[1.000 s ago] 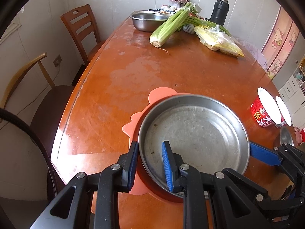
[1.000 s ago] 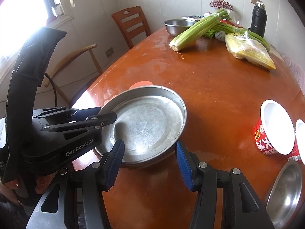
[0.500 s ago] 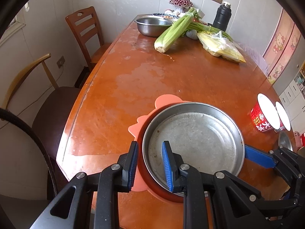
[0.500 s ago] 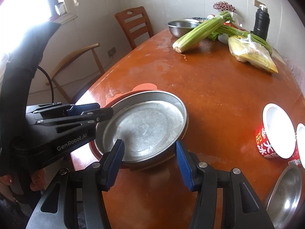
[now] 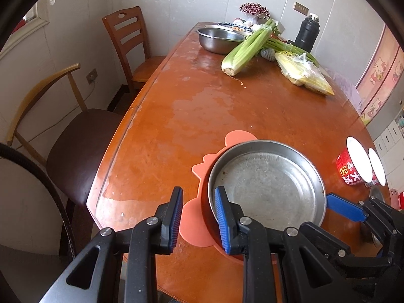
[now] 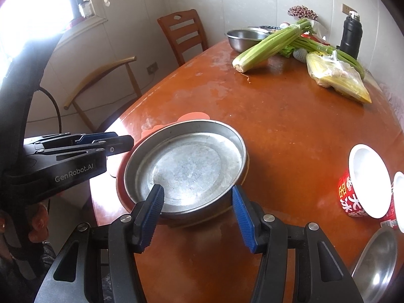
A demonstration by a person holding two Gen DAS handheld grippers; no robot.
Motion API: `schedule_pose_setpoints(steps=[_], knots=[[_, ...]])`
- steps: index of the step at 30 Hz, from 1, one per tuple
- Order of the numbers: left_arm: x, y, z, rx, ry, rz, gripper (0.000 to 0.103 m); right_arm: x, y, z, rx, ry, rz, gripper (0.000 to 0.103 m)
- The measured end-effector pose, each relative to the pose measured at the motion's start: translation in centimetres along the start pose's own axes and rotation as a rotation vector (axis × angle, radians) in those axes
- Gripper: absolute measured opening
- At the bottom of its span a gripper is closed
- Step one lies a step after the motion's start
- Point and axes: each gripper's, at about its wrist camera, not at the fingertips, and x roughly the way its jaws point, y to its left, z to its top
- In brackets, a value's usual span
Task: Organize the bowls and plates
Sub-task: 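Carry the grey metal pan with the left gripper over the orange bear plate, then lower the grey metal pan onto the orange bear plate with the left gripper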
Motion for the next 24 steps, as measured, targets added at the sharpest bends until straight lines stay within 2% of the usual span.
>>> schedule_pose_setpoints(steps=[7,14,21,24], knots=[[-0.6,0.2,0.0,-0.019,-0.012,-0.007,0.029,-0.8,-0.5,0.3,0.002,-0.022,0.007,0.058],[-1.3,1.1,-0.1,-0.071,-0.015,-0.019,0.039,-1.7,-2.1,1.4,0.020,-0.050,-0.003,0.063],[-1.2,2.4,-1.2,-0.157,0.012,-0.094,0.041,-1.2,-4.2,2.3,0.092,-0.041,-0.010,0.063],[-0.8,2.7,-1.9,-0.208,0.028,-0.157,0.042,0.0,-5.3,2.4,0.144,-0.011,0.005,0.063]])
